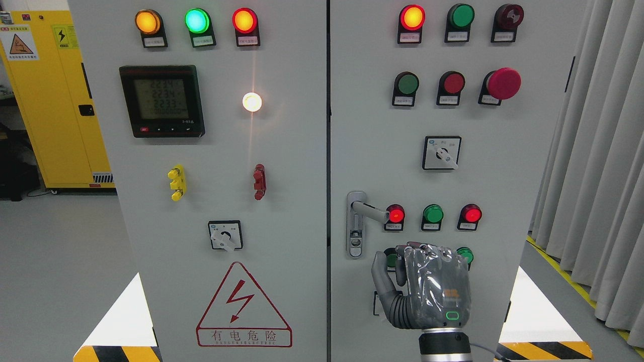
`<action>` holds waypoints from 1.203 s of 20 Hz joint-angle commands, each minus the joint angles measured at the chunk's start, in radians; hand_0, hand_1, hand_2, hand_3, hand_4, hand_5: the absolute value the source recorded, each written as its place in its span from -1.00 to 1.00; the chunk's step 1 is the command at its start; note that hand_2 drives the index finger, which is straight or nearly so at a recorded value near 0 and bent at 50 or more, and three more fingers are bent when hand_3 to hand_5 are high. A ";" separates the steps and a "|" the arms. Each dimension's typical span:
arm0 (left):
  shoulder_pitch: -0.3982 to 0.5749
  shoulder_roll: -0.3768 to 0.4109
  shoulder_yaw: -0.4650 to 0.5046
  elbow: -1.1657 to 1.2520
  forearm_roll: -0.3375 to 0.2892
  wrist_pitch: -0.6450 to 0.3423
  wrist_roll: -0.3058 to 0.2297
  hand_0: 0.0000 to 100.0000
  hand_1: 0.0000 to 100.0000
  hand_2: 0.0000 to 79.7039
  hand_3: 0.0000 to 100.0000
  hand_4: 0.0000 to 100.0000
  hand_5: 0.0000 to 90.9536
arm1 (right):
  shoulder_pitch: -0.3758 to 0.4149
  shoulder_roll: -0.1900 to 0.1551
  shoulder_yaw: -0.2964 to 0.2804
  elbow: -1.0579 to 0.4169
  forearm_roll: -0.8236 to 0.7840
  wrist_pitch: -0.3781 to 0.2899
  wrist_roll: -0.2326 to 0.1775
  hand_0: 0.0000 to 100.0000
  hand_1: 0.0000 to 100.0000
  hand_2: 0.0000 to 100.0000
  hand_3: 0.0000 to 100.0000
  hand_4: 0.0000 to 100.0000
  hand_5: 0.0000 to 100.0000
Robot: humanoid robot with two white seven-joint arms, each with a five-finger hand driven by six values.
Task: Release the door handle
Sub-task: 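Open the right hand and pull it away from the handle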
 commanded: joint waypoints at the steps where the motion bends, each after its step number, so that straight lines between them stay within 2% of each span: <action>1: 0.000 0.000 0.000 0.000 0.000 0.001 0.000 -0.76 0.11 -1.00 -1.00 -1.00 -1.00 | 0.129 -0.001 -0.128 -0.119 -0.050 -0.089 -0.007 0.38 -0.27 0.33 0.81 0.77 0.72; 3: 0.000 0.000 0.000 0.000 0.000 0.001 0.000 -0.76 0.11 -1.00 -1.00 -1.00 -1.00 | 0.141 -0.001 -0.175 -0.119 -0.122 -0.137 -0.017 0.32 -0.26 -0.06 0.29 0.37 0.35; 4: 0.000 0.000 0.000 0.000 0.000 0.001 0.000 -0.76 0.11 -1.00 -1.00 -1.00 -1.00 | 0.141 -0.001 -0.192 -0.119 -0.148 -0.160 -0.027 0.31 -0.25 -0.11 0.22 0.31 0.27; 5: 0.000 0.000 0.000 0.000 0.000 0.001 0.000 -0.76 0.11 -1.00 -1.00 -1.00 -1.00 | 0.141 -0.001 -0.214 -0.119 -0.166 -0.186 -0.030 0.27 -0.24 -0.31 -0.05 -0.01 -0.14; 6: 0.000 0.000 0.000 0.000 0.000 0.001 0.000 -0.76 0.11 -1.00 -1.00 -1.00 -1.00 | 0.141 -0.001 -0.243 -0.118 -0.185 -0.226 -0.031 0.27 -0.25 -0.42 -0.21 -0.19 -0.37; 8: 0.000 0.000 0.000 0.000 0.000 0.001 0.000 -0.76 0.11 -1.00 -1.00 -1.00 -1.00 | 0.140 -0.001 -0.290 -0.113 -0.235 -0.321 -0.031 0.29 -0.25 -0.56 -0.39 -0.38 -0.59; 9: 0.000 0.000 0.000 0.000 0.000 0.001 0.000 -0.76 0.11 -1.00 -1.00 -1.00 -1.00 | 0.138 -0.003 -0.310 -0.110 -0.261 -0.361 -0.031 0.29 -0.25 -0.56 -0.40 -0.38 -0.60; 11: 0.000 0.000 0.000 0.000 0.000 0.001 0.000 -0.76 0.11 -1.00 -1.00 -1.00 -1.00 | 0.131 -0.003 -0.329 -0.111 -0.291 -0.390 -0.031 0.34 -0.32 -0.83 -0.73 -0.72 -0.94; 12: 0.000 0.000 0.000 0.000 0.000 0.001 0.000 -0.76 0.11 -1.00 -1.00 -1.00 -1.00 | 0.126 -0.003 -0.331 -0.116 -0.297 -0.392 -0.031 0.37 -0.36 -0.96 -0.87 -0.86 -1.00; 15: 0.000 0.000 0.000 0.000 0.000 0.001 0.000 -0.76 0.11 -1.00 -1.00 -1.00 -1.00 | 0.122 -0.003 -0.328 -0.118 -0.331 -0.421 -0.051 0.42 -0.43 -1.00 -0.95 -0.96 -1.00; 18: 0.000 0.000 0.000 0.000 0.000 0.001 0.000 -0.76 0.11 -1.00 -1.00 -1.00 -1.00 | 0.120 -0.003 -0.324 -0.118 -0.334 -0.435 -0.059 0.41 -0.45 -1.00 -0.96 -0.97 -1.00; 24: 0.000 0.000 0.000 0.000 0.000 0.001 0.000 -0.76 0.11 -1.00 -1.00 -1.00 -1.00 | 0.095 -0.003 -0.315 -0.118 -0.335 -0.436 -0.048 0.39 -0.47 -1.00 -0.96 -0.98 -1.00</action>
